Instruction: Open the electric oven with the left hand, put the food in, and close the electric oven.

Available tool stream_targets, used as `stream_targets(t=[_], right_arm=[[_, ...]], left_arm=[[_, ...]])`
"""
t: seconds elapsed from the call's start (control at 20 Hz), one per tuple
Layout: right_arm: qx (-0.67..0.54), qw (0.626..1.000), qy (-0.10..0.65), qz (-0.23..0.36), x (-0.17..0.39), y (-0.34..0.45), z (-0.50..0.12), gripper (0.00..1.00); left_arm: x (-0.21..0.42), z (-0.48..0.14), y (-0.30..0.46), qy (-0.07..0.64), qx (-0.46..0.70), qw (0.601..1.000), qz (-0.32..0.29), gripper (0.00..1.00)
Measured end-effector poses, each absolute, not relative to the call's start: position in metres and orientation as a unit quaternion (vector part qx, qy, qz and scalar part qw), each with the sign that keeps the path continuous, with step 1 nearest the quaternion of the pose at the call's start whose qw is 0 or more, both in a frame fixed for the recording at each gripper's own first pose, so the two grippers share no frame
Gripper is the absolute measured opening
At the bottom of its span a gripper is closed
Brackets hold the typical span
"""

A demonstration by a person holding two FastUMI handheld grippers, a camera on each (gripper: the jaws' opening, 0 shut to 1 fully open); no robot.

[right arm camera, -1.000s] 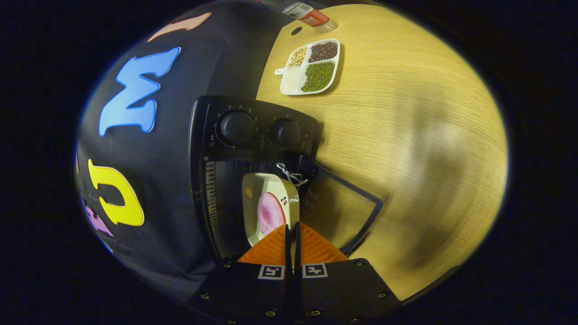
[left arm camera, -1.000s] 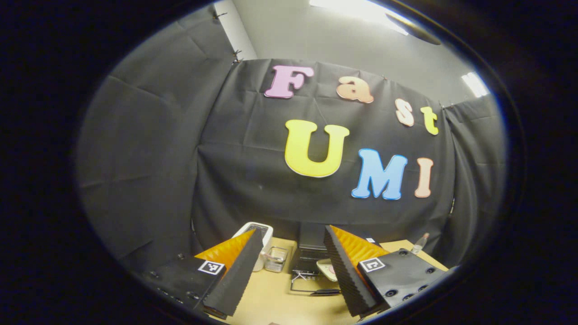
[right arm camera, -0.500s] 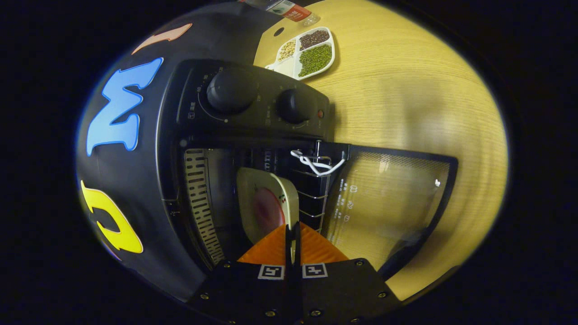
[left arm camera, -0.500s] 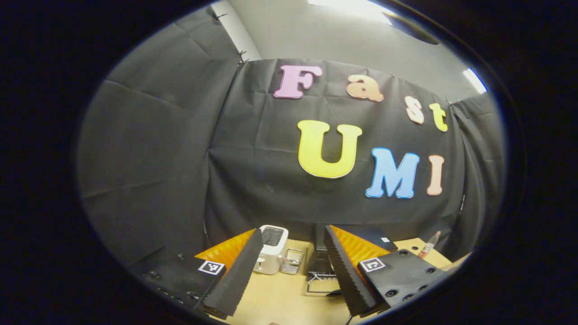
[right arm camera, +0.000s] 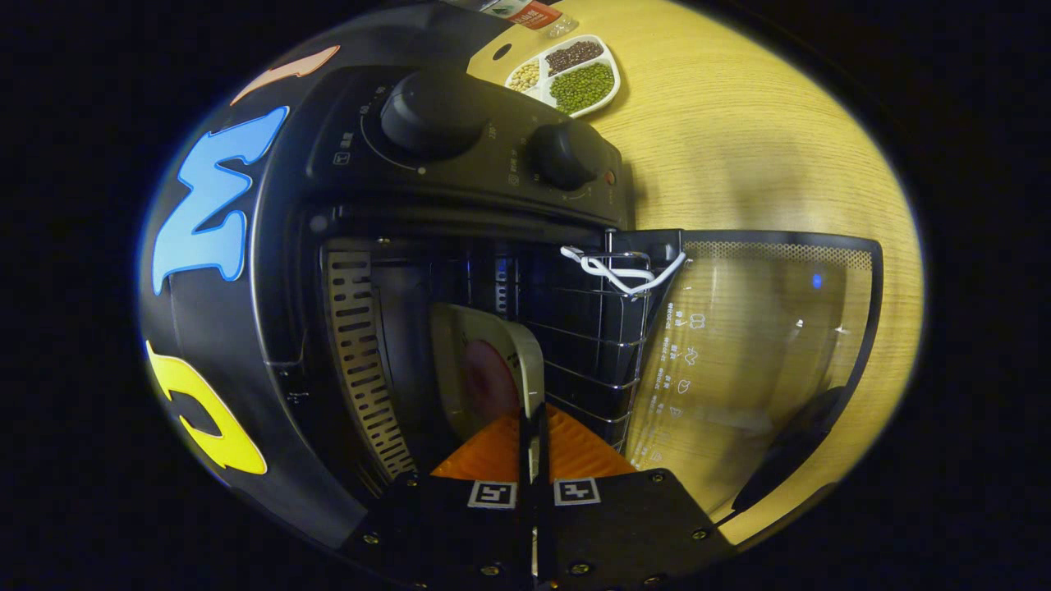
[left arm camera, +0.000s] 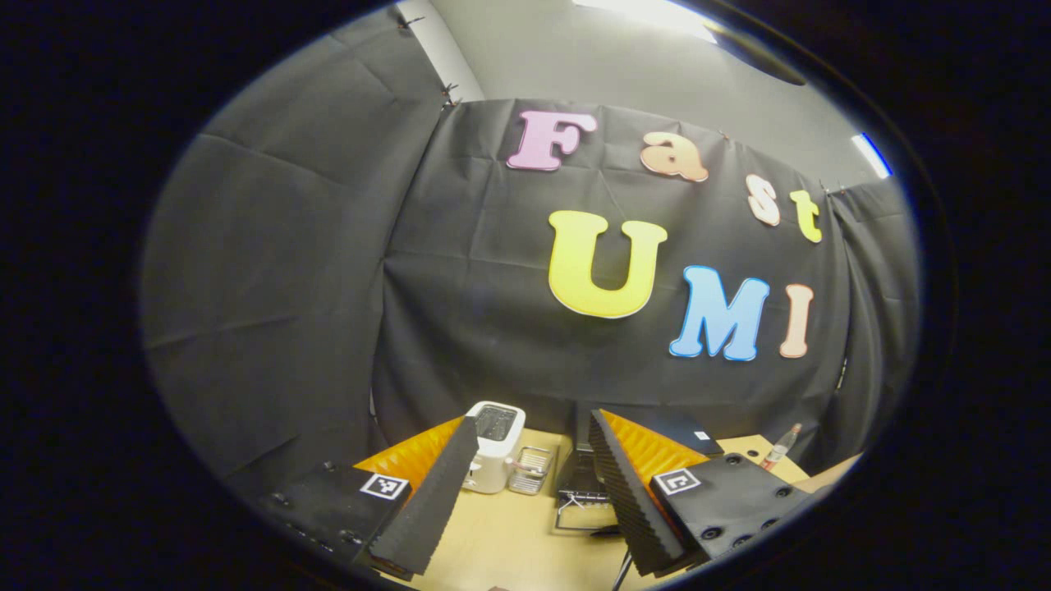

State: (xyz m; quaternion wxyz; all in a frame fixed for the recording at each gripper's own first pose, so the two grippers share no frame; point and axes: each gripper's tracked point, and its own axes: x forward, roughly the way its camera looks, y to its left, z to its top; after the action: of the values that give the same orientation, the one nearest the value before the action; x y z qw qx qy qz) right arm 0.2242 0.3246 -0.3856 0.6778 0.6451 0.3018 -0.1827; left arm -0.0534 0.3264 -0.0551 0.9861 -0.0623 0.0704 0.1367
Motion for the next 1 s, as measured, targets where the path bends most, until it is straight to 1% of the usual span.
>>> stream_targets(t=[0.05,0.1,0.15,0.2,0.35,0.5,0.55,0.6,0.65,0.7,0.8,0.85,0.9,1.0], right_arm=[[0.647,0.679,0.298,-0.176,0.230,0.328,-0.389,0.03],[0.647,0.680,0.300,-0.171,0.224,0.325,-0.384,0.04],[0.646,0.684,0.296,-0.163,0.221,0.322,-0.378,0.09],[0.637,0.692,0.302,-0.155,0.218,0.321,-0.376,0.15],[0.606,0.710,0.332,-0.136,0.199,0.315,-0.373,0.28],[0.564,0.741,0.346,-0.117,0.178,0.298,-0.362,0.28],[0.548,0.755,0.343,-0.109,0.172,0.292,-0.354,0.28],[0.528,0.769,0.345,-0.101,0.166,0.285,-0.347,0.28],[0.506,0.784,0.348,-0.090,0.160,0.278,-0.340,0.28],[0.486,0.798,0.348,-0.076,0.153,0.271,-0.331,0.28],[0.424,0.841,0.334,-0.041,0.146,0.254,-0.310,0.28],[0.378,0.867,0.323,-0.029,0.141,0.237,-0.299,0.28],[0.337,0.891,0.303,-0.015,0.138,0.224,-0.284,0.28],[0.262,0.929,0.262,0.007,0.131,0.199,-0.252,0.28]], left_arm=[[-0.052,-0.055,0.322,0.069,-0.064,0.987,0.133,0.97],[-0.050,-0.055,0.319,0.068,-0.064,0.987,0.129,0.93],[-0.049,-0.055,0.315,0.066,-0.065,0.988,0.125,0.97],[-0.045,-0.054,0.311,0.065,-0.067,0.989,0.119,0.93],[-0.039,-0.056,0.295,0.063,-0.069,0.990,0.104,0.93],[-0.033,-0.055,0.280,0.062,-0.071,0.992,0.086,0.93],[-0.030,-0.056,0.274,0.062,-0.070,0.992,0.081,0.93],[-0.029,-0.055,0.267,0.061,-0.070,0.993,0.076,0.97],[-0.026,-0.054,0.263,0.061,-0.069,0.993,0.071,0.97],[-0.024,-0.054,0.257,0.061,-0.068,0.994,0.067,0.93],[-0.017,-0.053,0.243,0.060,-0.064,0.994,0.057,0.93],[-0.016,-0.054,0.235,0.060,-0.062,0.995,0.052,0.93],[-0.014,-0.054,0.228,0.061,-0.059,0.995,0.047,0.97],[-0.008,-0.059,0.214,0.061,-0.051,0.996,0.042,0.97]])
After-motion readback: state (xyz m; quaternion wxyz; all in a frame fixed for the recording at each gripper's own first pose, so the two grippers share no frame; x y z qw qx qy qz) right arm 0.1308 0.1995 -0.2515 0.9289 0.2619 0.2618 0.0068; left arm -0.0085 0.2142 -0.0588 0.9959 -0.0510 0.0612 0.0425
